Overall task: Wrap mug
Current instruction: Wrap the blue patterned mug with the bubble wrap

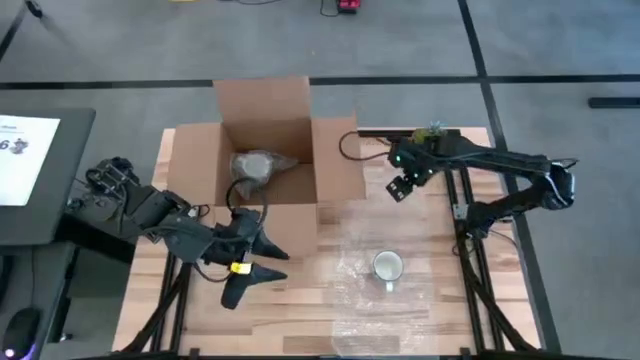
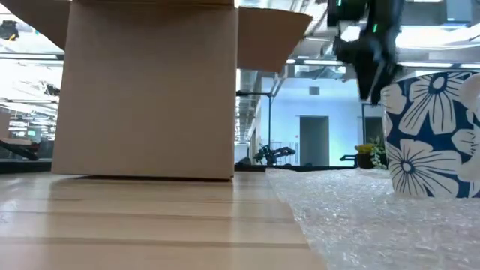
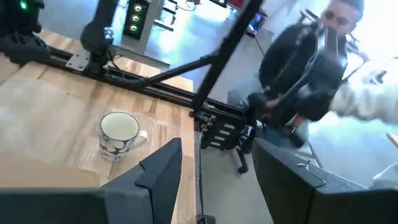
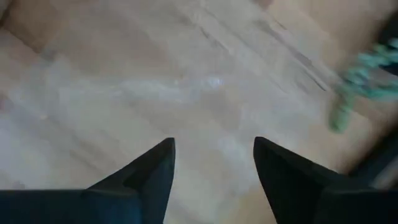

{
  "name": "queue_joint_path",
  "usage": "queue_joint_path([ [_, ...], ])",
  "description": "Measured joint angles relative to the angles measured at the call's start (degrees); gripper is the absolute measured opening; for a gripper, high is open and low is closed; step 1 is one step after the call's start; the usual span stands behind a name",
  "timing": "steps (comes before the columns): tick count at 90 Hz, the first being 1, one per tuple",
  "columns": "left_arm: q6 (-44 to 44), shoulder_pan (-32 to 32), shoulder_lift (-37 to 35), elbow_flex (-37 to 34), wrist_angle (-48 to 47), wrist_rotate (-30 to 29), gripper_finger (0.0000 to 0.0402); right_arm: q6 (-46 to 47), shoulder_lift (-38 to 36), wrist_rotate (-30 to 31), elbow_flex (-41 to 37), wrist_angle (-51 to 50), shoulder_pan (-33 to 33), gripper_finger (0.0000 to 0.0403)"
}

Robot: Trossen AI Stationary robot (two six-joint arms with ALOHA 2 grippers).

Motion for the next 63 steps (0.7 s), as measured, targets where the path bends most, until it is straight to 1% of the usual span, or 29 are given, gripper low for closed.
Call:
queue_joint_path([
  [8, -2.4, 0.9, 0.0, 0.0, 0.0, -1.1, 0.0175, -4.9, 2.0, -2.9, -3.9, 7.1, -6.1, 0.0228],
  [15, -4.2, 1.7, 0.0, 0.0, -0.1, -2.9, 0.0175, -8.3, 4.7, -3.8, -5.6, 10.5, -10.2, 0.0238],
  [25, -6.2, 2.7, 0.0, 0.0, -0.1, -5.3, 0.0175, -11.6, 9.8, -3.9, -5.9, 15.8, -14.0, 0.0242],
  [34, -7.6, 3.4, 0.0, 0.0, -0.1, -6.8, 0.0175, -12.9, 15.0, -3.7, -6.0, 19.8, -15.9, 0.0236],
  [51, -8.7, 4.9, 0.0, 0.0, -0.1, -8.2, 0.0175, -15.9, 23.8, -3.7, -6.0, 23.2, -17.3, 0.0206],
  [58, -9.6, 5.5, 0.0, 0.0, -0.2, -9.7, 0.0175, -16.9, 25.9, -3.6, -5.8, 23.1, -17.2, 0.0181],
  [63, -10.3, 5.8, 0.0, 0.0, -0.2, -10.1, 0.0175, -17.5, 26.8, -3.6, -5.7, 22.9, -16.9, 0.0155],
])
